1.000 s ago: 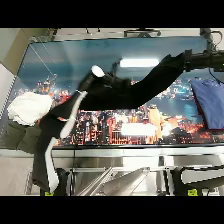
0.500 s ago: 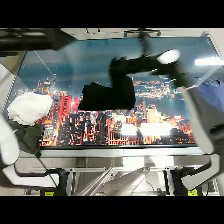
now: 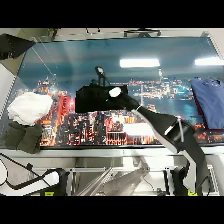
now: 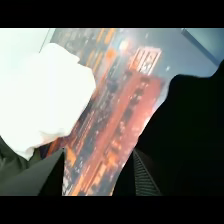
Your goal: Fold the shirts.
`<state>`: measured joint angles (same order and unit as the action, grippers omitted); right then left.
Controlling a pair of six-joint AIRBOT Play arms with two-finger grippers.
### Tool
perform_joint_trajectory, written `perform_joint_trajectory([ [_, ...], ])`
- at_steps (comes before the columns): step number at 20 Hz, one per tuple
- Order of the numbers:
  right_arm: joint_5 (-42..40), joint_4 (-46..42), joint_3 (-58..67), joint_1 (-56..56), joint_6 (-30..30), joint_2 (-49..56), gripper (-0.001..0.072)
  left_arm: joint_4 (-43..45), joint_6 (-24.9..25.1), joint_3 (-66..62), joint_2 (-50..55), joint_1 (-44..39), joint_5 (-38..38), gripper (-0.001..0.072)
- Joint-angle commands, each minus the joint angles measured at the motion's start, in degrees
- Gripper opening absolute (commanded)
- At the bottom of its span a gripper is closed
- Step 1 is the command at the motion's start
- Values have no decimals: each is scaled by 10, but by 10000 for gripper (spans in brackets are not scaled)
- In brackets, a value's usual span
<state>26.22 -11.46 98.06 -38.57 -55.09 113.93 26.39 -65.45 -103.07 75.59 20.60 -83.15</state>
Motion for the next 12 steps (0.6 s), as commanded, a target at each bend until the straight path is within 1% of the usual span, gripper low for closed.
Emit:
perform_joint_trajectory([
  [1,127,-70,0,92,-48,-46,443,-11,5,22,-5,12,-9,27],
  [3,243,-210,0,180,-177,-82,446,-11,5,21,-5,8,-9,28],
  [4,298,-275,0,219,-227,-92,536,-11,5,21,-5,5,-9,27],
  [5,351,-337,0,256,-274,-95,677,-11,5,21,-5,4,-9,27],
  [6,392,-386,-2,286,-309,-93,693,-10,6,21,-5,0,-9,28],
  [7,421,-416,-8,309,-336,-89,693,-10,6,21,-5,-2,-9,27],
  [9,447,-419,-23,337,-341,-70,693,-10,6,21,-5,-2,-9,27],
  [11,447,-415,-26,335,-335,-40,693,-10,5,21,-5,-2,-7,27],
  [12,444,-399,-26,328,-325,-26,693,-10,5,21,-5,-2,-7,27],
])
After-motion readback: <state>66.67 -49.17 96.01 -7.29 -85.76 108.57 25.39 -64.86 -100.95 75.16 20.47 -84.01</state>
